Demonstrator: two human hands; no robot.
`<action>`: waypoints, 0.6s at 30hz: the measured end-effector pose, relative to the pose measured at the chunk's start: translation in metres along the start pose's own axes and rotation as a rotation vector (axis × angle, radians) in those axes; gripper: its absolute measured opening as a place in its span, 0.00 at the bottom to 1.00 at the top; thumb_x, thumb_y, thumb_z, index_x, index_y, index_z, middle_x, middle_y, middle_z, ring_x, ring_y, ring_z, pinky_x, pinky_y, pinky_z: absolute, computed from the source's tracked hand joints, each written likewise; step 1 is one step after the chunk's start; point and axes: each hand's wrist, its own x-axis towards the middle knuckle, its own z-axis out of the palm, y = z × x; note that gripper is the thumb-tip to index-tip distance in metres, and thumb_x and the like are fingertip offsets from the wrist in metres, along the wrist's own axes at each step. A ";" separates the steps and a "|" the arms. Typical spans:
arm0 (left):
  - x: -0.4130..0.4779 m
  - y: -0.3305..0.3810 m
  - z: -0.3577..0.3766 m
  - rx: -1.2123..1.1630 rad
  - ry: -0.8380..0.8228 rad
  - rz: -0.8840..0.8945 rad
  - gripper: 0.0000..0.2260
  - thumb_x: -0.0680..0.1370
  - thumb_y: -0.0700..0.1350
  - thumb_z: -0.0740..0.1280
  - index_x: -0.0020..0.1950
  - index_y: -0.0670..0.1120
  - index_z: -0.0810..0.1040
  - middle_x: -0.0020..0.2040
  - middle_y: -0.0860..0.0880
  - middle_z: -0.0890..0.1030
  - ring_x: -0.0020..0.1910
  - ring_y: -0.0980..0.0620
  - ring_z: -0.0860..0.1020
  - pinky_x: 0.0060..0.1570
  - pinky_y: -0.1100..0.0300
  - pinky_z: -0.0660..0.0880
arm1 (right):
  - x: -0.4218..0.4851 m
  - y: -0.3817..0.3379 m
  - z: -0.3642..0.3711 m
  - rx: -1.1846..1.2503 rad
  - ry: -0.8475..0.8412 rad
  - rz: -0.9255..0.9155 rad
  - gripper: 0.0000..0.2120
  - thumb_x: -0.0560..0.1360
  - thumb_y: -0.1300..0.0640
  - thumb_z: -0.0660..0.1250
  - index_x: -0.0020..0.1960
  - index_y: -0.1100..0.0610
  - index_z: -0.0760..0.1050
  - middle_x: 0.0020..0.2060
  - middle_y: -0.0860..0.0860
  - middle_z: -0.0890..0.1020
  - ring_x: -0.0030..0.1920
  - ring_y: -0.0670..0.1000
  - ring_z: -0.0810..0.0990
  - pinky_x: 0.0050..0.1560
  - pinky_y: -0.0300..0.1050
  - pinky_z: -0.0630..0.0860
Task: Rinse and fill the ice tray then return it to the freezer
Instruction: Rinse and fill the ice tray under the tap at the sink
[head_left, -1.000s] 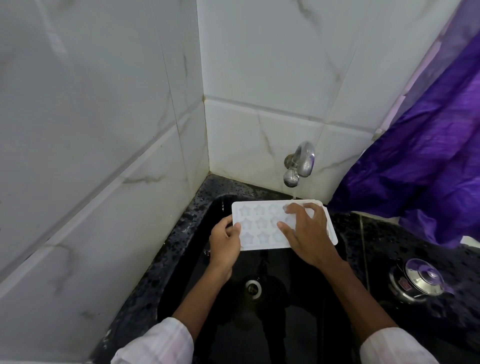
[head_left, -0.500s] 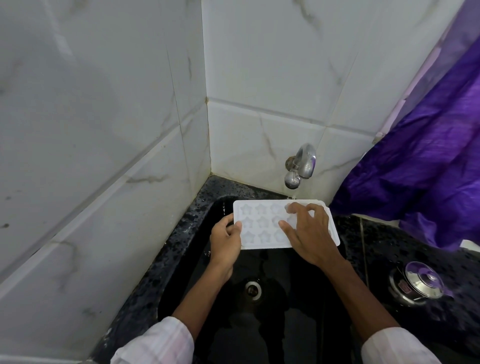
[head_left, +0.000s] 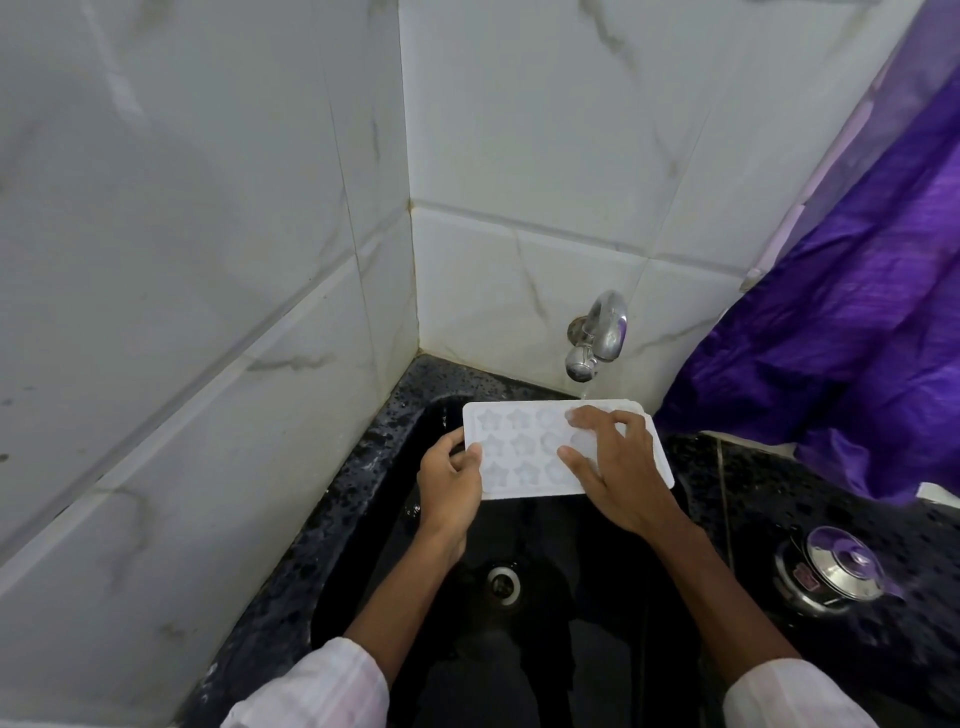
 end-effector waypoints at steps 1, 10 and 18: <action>0.000 0.000 0.000 -0.001 0.000 -0.003 0.13 0.83 0.41 0.63 0.66 0.47 0.77 0.50 0.49 0.86 0.48 0.52 0.85 0.47 0.53 0.83 | 0.000 0.001 -0.001 0.023 0.003 0.000 0.26 0.76 0.34 0.54 0.68 0.47 0.67 0.65 0.36 0.67 0.63 0.42 0.57 0.68 0.49 0.60; 0.006 0.004 0.002 -0.018 0.047 -0.029 0.11 0.82 0.42 0.64 0.64 0.47 0.79 0.48 0.49 0.86 0.47 0.51 0.86 0.50 0.47 0.83 | -0.009 0.005 -0.007 0.162 0.066 0.097 0.29 0.70 0.32 0.66 0.65 0.44 0.65 0.66 0.42 0.67 0.65 0.45 0.59 0.64 0.56 0.71; 0.012 0.009 0.003 -0.064 0.067 -0.069 0.12 0.82 0.42 0.64 0.65 0.46 0.78 0.52 0.47 0.85 0.48 0.50 0.85 0.51 0.45 0.83 | -0.004 0.003 -0.007 0.089 0.022 0.010 0.40 0.65 0.28 0.66 0.69 0.50 0.65 0.63 0.32 0.64 0.64 0.41 0.58 0.70 0.53 0.60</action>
